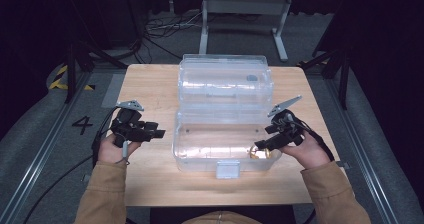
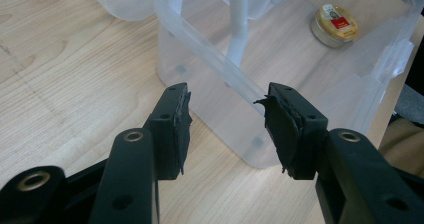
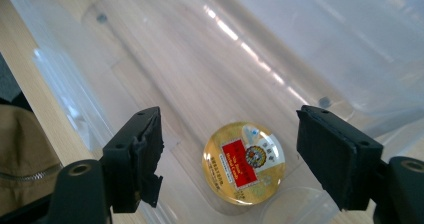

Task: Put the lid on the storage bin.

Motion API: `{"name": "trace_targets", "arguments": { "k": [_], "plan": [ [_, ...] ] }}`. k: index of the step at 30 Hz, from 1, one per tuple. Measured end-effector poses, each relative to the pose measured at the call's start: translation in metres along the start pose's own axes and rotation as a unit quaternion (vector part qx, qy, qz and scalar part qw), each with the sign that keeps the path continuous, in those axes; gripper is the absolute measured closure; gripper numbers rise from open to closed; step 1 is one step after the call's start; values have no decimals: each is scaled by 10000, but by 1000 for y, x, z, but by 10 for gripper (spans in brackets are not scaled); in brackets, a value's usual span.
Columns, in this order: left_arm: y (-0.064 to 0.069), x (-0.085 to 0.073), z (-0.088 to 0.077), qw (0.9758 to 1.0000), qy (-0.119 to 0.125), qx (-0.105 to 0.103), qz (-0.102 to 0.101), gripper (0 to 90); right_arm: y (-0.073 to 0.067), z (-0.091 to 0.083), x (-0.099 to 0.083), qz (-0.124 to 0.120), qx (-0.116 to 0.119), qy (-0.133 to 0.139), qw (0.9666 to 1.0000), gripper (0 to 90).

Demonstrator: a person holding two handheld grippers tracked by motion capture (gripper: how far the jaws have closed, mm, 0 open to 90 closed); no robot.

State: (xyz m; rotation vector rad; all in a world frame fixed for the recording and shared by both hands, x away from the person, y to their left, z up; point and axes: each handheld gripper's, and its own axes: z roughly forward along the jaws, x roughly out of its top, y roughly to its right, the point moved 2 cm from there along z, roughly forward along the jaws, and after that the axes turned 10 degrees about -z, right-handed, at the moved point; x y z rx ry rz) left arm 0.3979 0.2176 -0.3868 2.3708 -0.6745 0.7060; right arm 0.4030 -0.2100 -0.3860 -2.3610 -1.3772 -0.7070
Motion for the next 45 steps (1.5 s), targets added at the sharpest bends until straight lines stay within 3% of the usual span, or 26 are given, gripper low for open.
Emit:
{"name": "trace_targets", "arguments": {
  "k": [11, 23, 34, 45],
  "plan": [
    [11, 2, 3, 9997, -26, -169, 158, 528, 6, -26, 3, -14, -103, 462, 9989, 323],
    [34, 6, 11, 9976, -208, -403, 516, 527, 11, -43, 8, -43, -159, 768, 9969, 355],
    [52, 4, 31, 9936, -541, -594, 800, 526, 25, -55, 13, 45, -205, 1190, 9927, 418],
    [66, -2, 49, 9887, -876, -719, 984, 526, 32, -57, 20, 116, -150, 1373, 9903, 423]
  ]
}}
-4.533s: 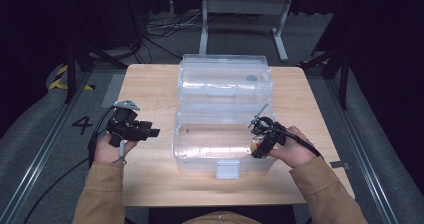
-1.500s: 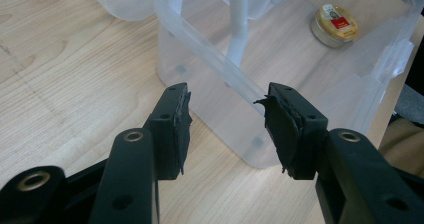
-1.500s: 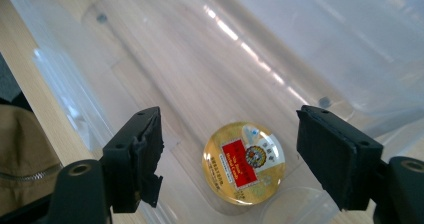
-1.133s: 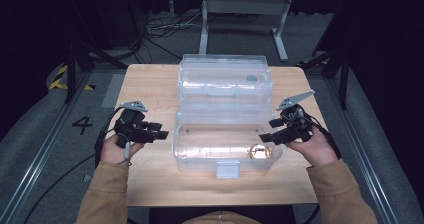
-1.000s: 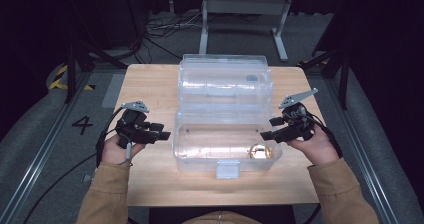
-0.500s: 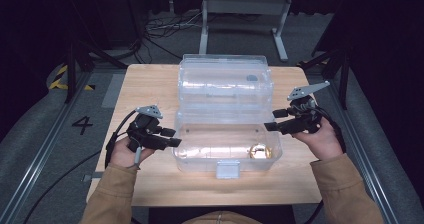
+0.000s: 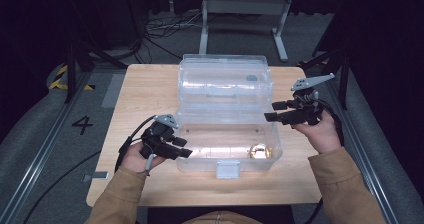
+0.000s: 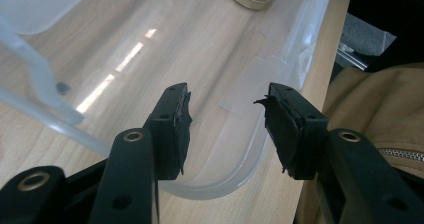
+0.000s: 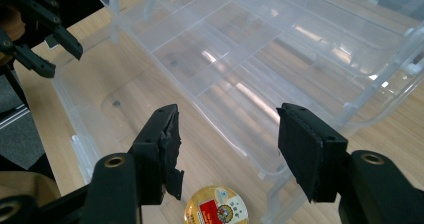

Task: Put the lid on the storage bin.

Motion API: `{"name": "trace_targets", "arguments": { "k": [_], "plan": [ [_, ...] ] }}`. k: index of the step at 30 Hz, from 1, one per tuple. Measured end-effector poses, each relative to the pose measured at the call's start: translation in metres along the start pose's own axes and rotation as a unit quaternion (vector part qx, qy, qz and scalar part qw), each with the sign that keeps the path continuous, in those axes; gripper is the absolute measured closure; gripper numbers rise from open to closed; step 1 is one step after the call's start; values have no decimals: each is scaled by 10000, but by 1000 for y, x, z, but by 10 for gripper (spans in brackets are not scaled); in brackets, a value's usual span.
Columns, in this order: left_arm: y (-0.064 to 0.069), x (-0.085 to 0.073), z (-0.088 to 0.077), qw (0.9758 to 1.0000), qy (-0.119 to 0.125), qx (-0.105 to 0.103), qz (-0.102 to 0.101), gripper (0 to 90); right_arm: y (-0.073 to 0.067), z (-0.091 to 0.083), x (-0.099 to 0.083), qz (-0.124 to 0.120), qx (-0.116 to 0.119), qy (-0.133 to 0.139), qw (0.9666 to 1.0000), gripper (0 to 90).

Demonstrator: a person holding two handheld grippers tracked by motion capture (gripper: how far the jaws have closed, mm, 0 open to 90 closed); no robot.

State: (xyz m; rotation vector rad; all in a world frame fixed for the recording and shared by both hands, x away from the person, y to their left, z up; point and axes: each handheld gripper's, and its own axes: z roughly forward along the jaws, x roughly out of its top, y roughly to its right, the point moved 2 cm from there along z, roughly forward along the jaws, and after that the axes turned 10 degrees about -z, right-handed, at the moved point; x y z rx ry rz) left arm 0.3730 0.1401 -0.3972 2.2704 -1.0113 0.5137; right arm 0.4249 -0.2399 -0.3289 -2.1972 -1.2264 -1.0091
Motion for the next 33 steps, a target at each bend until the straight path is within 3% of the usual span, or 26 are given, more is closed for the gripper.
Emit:
{"name": "trace_targets", "arguments": {
  "k": [10, 12, 16, 17, 19, 23, 26, 33],
  "plan": [
    [12, 0, 16, 9988, -377, -86, 288, 524, 2, 2, 5, 9, 76, 96, 9999, 427],
    [14, 0, 20, 9983, -457, -194, 301, 530, 2, 3, 6, 14, 91, 97, 9999, 428],
    [15, -1, 27, 9971, -636, -180, 378, 562, 2, 6, 7, 34, 113, 117, 9999, 432],
    [16, -1, 29, 9968, -686, -185, 375, 614, 3, 6, 8, 59, 125, 157, 9998, 440],
    [16, -1, 31, 9963, -738, -234, 363, 634, 4, 6, 9, 74, 110, 191, 9997, 447],
    [15, -2, 36, 9963, -801, -78, 284, 732, 5, 5, 16, 64, 95, 349, 9993, 485],
    [16, -2, 36, 9962, -802, -11, 351, 745, 8, 6, 23, 75, 115, 423, 9990, 531],
    [14, -4, 37, 9962, -728, -100, 461, 753, 10, 17, 48, -138, 95, 457, 9988, 546]
  ]
}}
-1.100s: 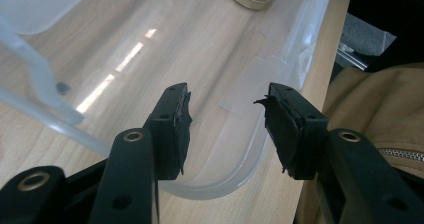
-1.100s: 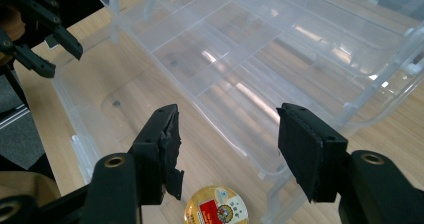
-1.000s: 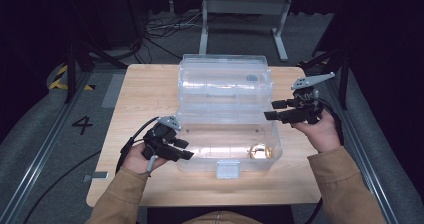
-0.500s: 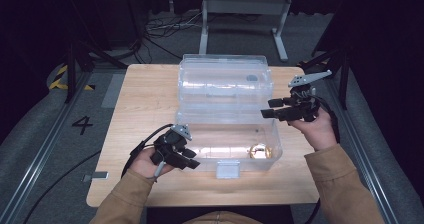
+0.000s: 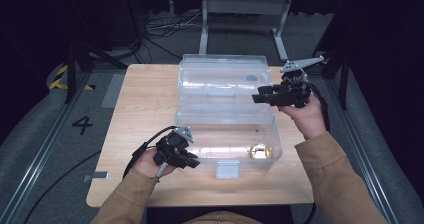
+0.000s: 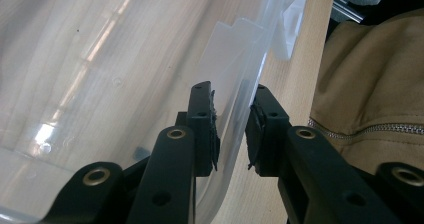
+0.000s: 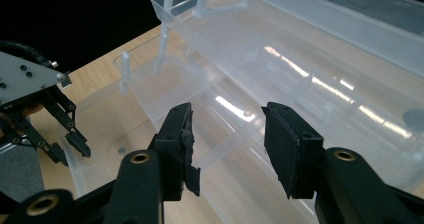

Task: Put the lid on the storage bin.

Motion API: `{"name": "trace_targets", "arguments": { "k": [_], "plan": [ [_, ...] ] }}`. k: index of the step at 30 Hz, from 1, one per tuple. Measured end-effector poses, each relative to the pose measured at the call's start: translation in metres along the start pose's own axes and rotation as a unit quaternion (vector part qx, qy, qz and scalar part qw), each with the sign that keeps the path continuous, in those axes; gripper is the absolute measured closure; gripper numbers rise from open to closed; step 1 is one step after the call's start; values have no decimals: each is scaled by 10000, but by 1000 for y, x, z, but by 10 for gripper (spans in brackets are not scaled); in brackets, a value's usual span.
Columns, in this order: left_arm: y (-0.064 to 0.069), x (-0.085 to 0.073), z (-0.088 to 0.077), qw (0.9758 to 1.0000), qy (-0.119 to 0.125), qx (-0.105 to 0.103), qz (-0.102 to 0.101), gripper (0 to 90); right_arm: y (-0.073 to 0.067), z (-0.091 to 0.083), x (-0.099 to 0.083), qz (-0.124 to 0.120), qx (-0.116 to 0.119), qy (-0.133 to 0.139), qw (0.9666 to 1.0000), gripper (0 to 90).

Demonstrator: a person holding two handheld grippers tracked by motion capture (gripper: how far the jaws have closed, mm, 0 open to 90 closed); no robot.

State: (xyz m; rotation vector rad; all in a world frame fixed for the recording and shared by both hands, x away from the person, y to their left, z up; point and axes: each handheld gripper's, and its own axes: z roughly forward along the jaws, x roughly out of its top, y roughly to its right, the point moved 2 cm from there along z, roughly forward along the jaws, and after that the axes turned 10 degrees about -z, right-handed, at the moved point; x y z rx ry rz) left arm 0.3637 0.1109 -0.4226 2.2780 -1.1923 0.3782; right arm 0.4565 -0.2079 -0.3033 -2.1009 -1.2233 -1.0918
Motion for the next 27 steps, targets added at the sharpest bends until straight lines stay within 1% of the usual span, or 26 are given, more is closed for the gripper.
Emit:
{"name": "trace_targets", "arguments": {
  "k": [1, 2, 4, 8, 9, 10, 13, 14, 18, 20, 22, 24, 27],
  "plan": [
    [0, 0, 0, 10000, 0, 0, 0, 753, 1, 2, 4, -59, 9, -8, 10000, 543],
    [0, 0, 1, 10000, 18, -20, 4, 753, 1, 2, 4, -59, 9, -8, 10000, 543],
    [-1, -1, 1, 10000, 28, -59, -6, 752, 3, 7, 11, -117, -22, -17, 9999, 543],
    [-2, -1, 4, 10000, -14, -54, -9, 751, 7, 18, 19, -215, -5, -102, 9997, 540],
    [-1, -1, 7, 10000, -50, 11, -50, 750, 7, 21, 20, -222, -7, -116, 9997, 546],
    [1, -1, 7, 9999, -109, 130, 21, 756, 9, 24, 21, -246, -13, -147, 9996, 553],
    [1, -1, 7, 9998, -133, 148, 15, 758, 11, 33, 25, -285, -40, -241, 9993, 555],
    [1, -1, 7, 9998, -133, 148, 15, 759, 11, 33, 25, -285, -40, -241, 9993, 555],
    [1, -1, 7, 9998, -119, 147, 43, 760, 14, 44, 29, -334, -62, -453, 9984, 560],
    [1, -1, 7, 9998, -109, 163, 51, 760, 14, 49, 30, -372, -65, -503, 9980, 568],
    [1, -1, 7, 9998, -105, 168, 60, 761, 16, 57, 30, -391, -44, -637, 9972, 580],
    [1, -1, 7, 9998, -96, 172, 66, 761, 16, 59, 29, -397, -33, -687, 9968, 585],
    [1, -2, 7, 9998, -81, 163, 53, 760, 17, 67, 28, -425, -12, -860, 9954, 621]
  ]
}}
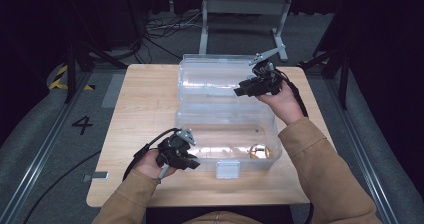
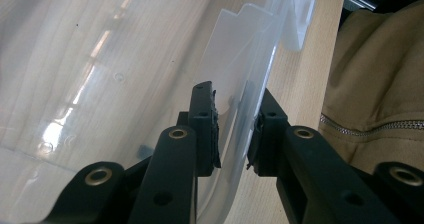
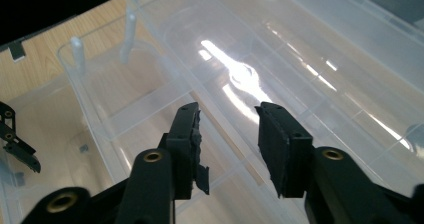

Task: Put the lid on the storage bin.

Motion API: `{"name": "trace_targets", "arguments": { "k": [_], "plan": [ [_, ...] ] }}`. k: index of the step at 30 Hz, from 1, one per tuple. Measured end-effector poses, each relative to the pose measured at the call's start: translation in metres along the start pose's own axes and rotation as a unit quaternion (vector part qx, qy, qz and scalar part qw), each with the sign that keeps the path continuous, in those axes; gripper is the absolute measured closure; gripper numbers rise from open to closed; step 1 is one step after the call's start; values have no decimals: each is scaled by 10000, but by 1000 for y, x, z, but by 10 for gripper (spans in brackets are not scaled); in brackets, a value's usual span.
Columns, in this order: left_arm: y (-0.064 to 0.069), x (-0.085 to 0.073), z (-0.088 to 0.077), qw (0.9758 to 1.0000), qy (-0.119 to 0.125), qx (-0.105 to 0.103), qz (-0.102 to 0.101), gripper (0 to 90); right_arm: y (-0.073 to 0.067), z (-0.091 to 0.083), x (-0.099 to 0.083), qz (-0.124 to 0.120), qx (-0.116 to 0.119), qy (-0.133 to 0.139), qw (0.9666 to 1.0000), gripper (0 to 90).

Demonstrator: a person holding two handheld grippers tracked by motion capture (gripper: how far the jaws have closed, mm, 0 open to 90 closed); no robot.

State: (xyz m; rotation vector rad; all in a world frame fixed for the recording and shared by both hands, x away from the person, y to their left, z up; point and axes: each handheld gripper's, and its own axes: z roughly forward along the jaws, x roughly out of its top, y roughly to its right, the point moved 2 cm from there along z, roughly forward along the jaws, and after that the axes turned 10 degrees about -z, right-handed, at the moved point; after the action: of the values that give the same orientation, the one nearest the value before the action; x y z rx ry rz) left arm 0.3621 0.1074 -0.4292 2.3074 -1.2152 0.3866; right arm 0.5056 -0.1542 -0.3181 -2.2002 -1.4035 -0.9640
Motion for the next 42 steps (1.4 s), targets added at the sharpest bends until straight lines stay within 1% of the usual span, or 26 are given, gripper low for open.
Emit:
{"name": "trace_targets", "arguments": {
  "k": [3, 6, 10, 12, 14, 15, 18, 19, 22, 26, 31, 33, 37, 42],
  "plan": [
    [0, 0, 0, 10000, -6, -3, -14, 758, -1, 5, 1, -97, -68, -133, 9998, 689],
    [0, 0, 0, 10000, -1, -4, -25, 758, -2, 9, 3, -114, -8, -256, 9996, 700],
    [0, -1, 0, 10000, 23, -20, -33, 757, -5, 13, 5, -201, -27, -286, 9994, 715],
    [0, -1, 0, 10000, 12, -11, -29, 758, -4, 13, 5, -254, 2, -269, 9993, 725],
    [0, -1, 0, 10000, 6, -7, -12, 758, -4, 12, 3, -198, 67, -252, 9995, 739],
    [0, -1, 0, 10000, 5, 16, -13, 757, -3, 12, 3, -208, 98, -211, 9995, 743],
    [0, -1, 0, 10000, 5, 13, -63, 756, -3, 11, 1, -74, 188, -181, 9996, 753],
    [0, -1, 0, 10000, 5, 13, -63, 755, -3, 11, 1, -74, 188, -181, 9996, 753],
    [0, -1, 0, 10000, 9, 2, -66, 755, -2, 11, 0, 64, 248, -178, 9995, 758],
    [0, -1, 0, 10000, 17, -1, -83, 755, -2, 11, 1, 103, 256, -215, 9994, 759],
    [0, -2, 0, 9999, 38, -7, -97, 754, -4, 10, 0, 0, 215, -184, 9996, 767],
    [0, -2, 0, 9999, 46, -8, -89, 754, -6, 8, -1, 22, 186, -183, 9997, 767],
    [-1, -3, 0, 9999, 103, -11, -89, 753, -8, 6, -1, -11, 191, -156, 9997, 767],
    [-1, -3, 0, 9999, 99, -17, -120, 751, -14, 2, -3, -92, 176, -116, 9997, 770]
  ]
}}
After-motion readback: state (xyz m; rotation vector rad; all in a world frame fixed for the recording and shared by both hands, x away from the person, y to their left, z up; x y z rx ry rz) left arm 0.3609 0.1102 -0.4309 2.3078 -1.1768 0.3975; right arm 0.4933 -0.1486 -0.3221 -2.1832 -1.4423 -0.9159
